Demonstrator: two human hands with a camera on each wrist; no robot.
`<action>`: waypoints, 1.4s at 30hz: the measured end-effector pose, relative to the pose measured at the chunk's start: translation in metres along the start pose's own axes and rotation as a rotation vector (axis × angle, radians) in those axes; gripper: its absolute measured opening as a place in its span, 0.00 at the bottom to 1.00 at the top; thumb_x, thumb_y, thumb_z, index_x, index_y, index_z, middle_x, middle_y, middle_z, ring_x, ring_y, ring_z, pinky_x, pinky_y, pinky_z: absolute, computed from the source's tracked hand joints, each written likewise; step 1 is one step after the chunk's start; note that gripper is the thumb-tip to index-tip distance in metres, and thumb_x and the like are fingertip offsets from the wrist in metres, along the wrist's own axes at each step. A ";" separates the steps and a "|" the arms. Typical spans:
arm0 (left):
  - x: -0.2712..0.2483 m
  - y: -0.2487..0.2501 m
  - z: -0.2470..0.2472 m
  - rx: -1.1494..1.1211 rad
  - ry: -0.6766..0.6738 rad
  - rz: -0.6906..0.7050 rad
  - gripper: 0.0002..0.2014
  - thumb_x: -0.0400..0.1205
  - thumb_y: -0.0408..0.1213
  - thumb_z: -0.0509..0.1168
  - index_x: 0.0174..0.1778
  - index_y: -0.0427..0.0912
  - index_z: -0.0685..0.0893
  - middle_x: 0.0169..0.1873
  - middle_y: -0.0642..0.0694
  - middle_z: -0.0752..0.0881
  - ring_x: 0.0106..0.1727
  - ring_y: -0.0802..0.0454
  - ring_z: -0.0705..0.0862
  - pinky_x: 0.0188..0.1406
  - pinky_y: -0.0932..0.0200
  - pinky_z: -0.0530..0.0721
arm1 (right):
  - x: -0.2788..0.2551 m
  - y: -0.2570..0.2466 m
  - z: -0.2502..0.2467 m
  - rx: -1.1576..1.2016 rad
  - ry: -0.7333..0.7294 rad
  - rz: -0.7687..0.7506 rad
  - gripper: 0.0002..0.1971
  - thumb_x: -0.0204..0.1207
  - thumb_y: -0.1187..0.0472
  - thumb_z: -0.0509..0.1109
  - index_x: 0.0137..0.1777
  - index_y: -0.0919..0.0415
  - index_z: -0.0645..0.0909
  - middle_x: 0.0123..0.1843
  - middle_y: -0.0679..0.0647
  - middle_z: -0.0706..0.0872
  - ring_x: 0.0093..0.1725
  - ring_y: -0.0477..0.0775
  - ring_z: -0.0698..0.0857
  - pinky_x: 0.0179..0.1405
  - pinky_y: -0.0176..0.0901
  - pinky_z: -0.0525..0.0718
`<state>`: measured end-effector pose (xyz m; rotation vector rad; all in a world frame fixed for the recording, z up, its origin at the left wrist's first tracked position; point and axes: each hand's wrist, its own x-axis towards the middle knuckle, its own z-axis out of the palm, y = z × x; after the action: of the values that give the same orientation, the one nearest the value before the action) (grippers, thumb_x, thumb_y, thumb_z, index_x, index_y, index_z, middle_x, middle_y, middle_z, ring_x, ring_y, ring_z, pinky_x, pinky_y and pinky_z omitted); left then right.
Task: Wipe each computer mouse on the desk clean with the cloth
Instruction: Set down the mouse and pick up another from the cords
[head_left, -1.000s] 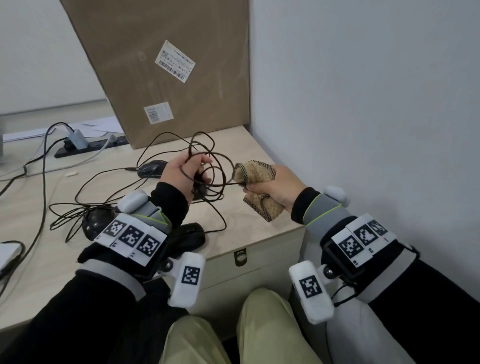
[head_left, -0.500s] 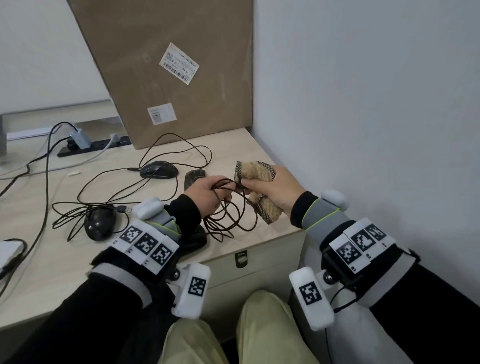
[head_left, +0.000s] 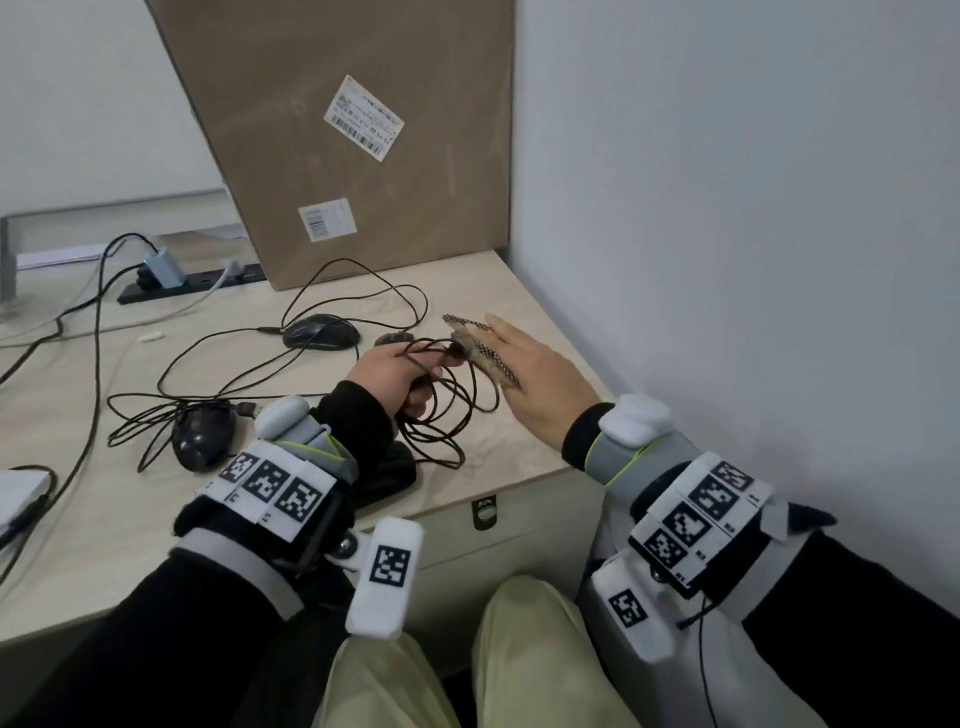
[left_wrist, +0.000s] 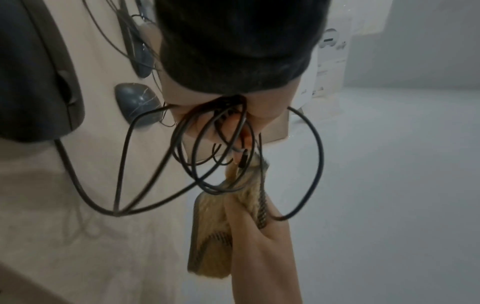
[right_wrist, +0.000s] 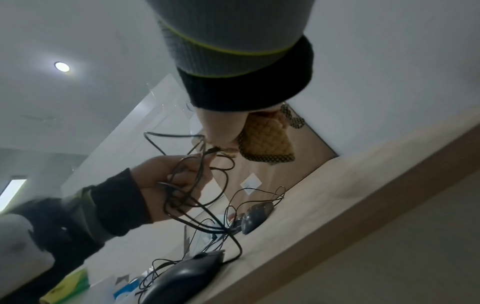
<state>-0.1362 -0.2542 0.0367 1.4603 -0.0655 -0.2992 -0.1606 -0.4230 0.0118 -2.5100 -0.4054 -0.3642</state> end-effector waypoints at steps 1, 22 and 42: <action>0.000 0.002 -0.004 0.014 0.022 0.022 0.13 0.84 0.28 0.56 0.37 0.37 0.82 0.25 0.46 0.74 0.12 0.62 0.64 0.13 0.75 0.58 | 0.000 0.002 0.000 -0.018 0.008 0.046 0.32 0.72 0.74 0.59 0.76 0.51 0.68 0.80 0.53 0.67 0.74 0.59 0.73 0.72 0.52 0.72; -0.017 -0.032 -0.075 1.440 0.179 0.127 0.17 0.86 0.45 0.53 0.59 0.40 0.81 0.44 0.44 0.70 0.55 0.37 0.79 0.54 0.54 0.74 | -0.004 -0.043 0.035 0.388 -0.125 0.233 0.14 0.74 0.66 0.64 0.57 0.57 0.83 0.53 0.55 0.87 0.53 0.54 0.83 0.46 0.37 0.74; -0.015 -0.026 -0.045 1.585 -0.005 -0.241 0.25 0.77 0.61 0.61 0.60 0.45 0.77 0.53 0.44 0.84 0.55 0.43 0.82 0.53 0.56 0.78 | 0.005 -0.023 0.024 0.469 0.103 0.413 0.05 0.73 0.63 0.67 0.45 0.54 0.83 0.45 0.54 0.86 0.51 0.58 0.84 0.52 0.43 0.79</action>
<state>-0.1444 -0.2095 0.0076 3.0524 -0.1464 -0.4772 -0.1605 -0.3899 0.0052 -2.0369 0.0707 -0.2028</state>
